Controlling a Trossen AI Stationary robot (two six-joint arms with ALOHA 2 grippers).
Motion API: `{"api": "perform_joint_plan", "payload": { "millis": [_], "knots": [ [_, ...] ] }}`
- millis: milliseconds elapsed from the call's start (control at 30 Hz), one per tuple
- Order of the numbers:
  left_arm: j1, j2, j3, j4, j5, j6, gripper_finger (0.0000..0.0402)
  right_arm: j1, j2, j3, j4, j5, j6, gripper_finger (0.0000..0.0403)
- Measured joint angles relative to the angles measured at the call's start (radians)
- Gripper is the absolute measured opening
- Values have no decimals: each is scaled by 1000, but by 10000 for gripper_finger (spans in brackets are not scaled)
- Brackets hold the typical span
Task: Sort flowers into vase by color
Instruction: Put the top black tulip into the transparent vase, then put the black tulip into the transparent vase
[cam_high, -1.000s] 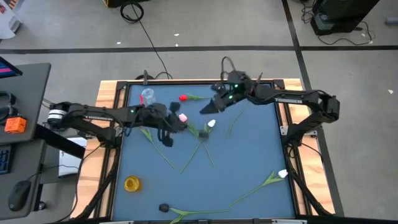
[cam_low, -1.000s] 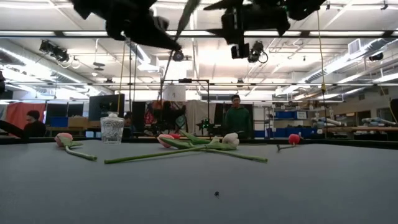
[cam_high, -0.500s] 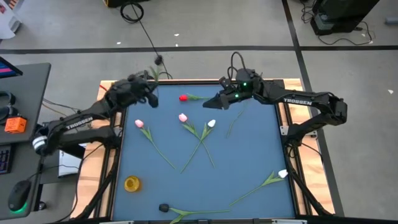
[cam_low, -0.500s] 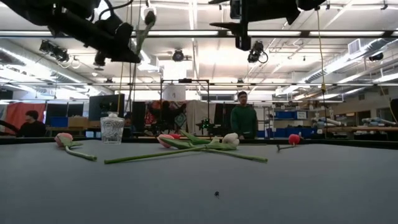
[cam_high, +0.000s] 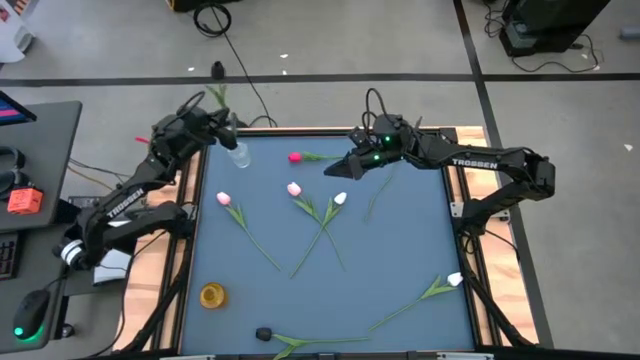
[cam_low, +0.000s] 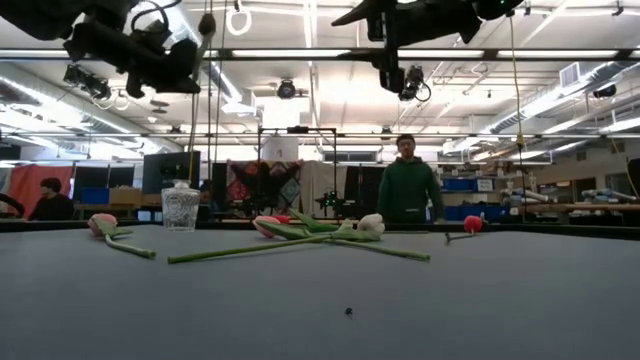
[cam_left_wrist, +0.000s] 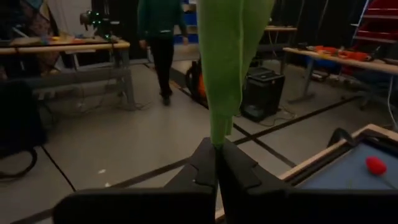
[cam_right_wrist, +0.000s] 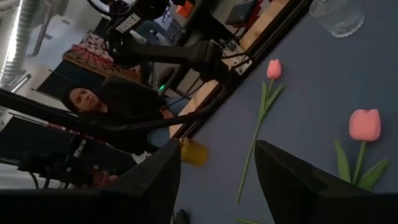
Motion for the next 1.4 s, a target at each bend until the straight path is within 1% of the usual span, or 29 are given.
{"api": "perform_joint_plan", "payload": {
  "millis": [67,167,267,433,567,633,700,767,1000,1067,1133,1233,1400],
  "knots": [
    [18,-4,-29,4,18,-5,8,-4,3,0,-1,1,-1,213],
    [24,-9,-85,37,38,-58,8,-12,9,0,-3,2,-1,213],
    [20,-32,-132,85,41,-82,9,-18,9,0,-3,0,0,213],
    [21,-51,-175,100,38,-84,9,-24,9,0,-5,-7,1,213],
    [21,-48,-199,85,32,-101,13,-30,9,0,-12,6,2,213],
    [21,-48,-200,53,2,-136,20,-29,9,0,-38,18,3,213],
    [21,-48,-200,12,-44,-173,34,-29,9,0,-77,30,4,213],
    [22,-48,-200,-27,-67,-209,56,-28,9,0,-105,33,3,215],
    [21,-48,-195,-98,-68,-268,151,-13,9,0,-138,68,6,216],
    [21,-48,-177,-149,-67,-283,175,-9,9,0,-143,76,10,215],
    [21,-48,-142,-229,-64,-289,194,-8,9,0,-155,88,26,215],
    [21,-47,-75,-392,-63,-303,215,-8,9,0,-215,111,62,215],
    [21,-15,47,-650,-72,-306,233,-9,9,0,-344,137,74,215]
  ]
}}
